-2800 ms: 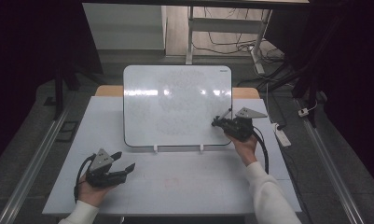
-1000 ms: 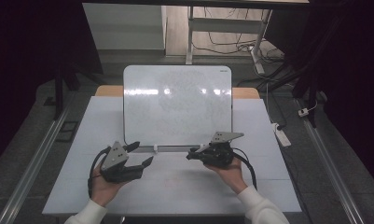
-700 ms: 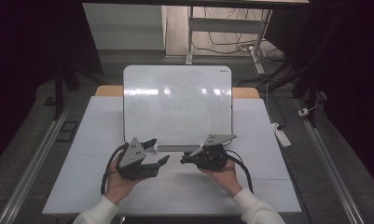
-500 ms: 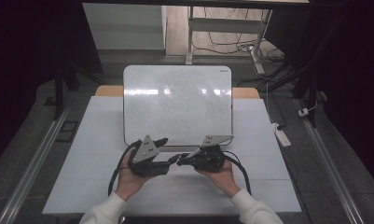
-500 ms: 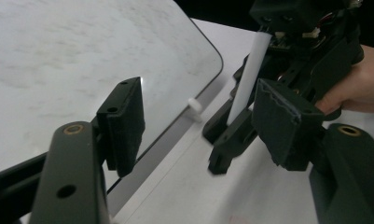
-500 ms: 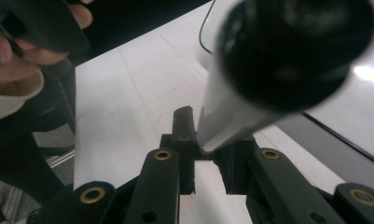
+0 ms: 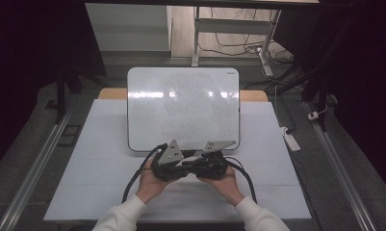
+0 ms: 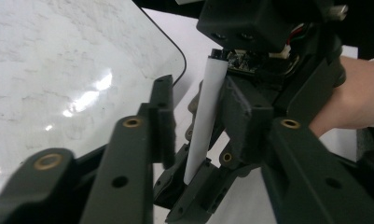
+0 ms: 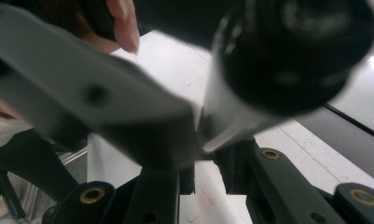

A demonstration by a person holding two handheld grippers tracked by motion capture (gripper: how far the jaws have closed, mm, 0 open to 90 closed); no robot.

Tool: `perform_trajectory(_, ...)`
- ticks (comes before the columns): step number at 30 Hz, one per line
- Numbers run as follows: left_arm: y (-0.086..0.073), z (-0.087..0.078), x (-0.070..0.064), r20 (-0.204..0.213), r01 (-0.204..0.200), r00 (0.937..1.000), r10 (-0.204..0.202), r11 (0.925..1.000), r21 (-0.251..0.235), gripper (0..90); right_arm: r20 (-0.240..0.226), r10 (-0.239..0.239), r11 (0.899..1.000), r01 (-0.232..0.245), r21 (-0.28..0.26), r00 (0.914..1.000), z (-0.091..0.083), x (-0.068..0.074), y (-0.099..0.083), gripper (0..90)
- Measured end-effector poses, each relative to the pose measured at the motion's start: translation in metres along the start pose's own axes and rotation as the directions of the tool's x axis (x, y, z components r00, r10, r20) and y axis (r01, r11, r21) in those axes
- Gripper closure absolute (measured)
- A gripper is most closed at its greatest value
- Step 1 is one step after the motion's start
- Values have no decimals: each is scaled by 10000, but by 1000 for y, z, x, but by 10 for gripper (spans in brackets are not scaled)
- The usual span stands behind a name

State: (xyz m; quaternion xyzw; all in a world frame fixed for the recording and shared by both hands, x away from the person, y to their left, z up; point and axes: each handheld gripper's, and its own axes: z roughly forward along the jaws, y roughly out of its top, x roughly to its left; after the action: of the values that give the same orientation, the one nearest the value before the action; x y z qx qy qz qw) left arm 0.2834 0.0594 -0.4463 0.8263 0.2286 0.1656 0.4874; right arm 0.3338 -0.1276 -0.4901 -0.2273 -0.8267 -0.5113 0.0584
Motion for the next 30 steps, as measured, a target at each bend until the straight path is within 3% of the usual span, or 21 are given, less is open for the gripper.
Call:
perform_trajectory(6, 0, 3, 0, 121, -34, 9999, 33, 10000, 74, 785, -96, 69, 10000, -70, -5, 9999, 0, 0, 0, 775)
perform_trajectory(14, -2, 0, 3, -89, -121, 9999, 122, 9999, 84, 820, -242, 104, 9999, -104, 29, 9997, 2, 1, 0, 762)
perform_trajectory(20, -4, -17, 19, -700, 519, 9961, -540, 9982, -316, 821, 362, -222, 9975, 245, -661, 9991, -7, 5, 2, 534)
perform_trajectory(24, -6, -38, 46, -1277, 1272, 9824, -1364, 9888, -781, 820, 1380, -474, 9913, 635, -1152, 9893, -28, 0, -2, 470)
perform_trajectory(25, -7, -43, 55, -1436, 1524, 9759, -1642, 9842, -898, 820, 1380, -474, 9913, 635, -1152, 9893, -28, 0, -2, 470)
perform_trajectory(27, -5, -50, 73, -1591, 1993, 9637, -2146, 9741, -1066, 820, 1876, -400, 9899, 646, -1265, 9814, -41, -8, -6, 458)
perform_trajectory(30, 1, -56, 98, -2060, 2366, 9456, -2518, 9669, -958, 820, 2339, -57, 9876, 422, -1510, 9722, -63, -19, -16, 454)
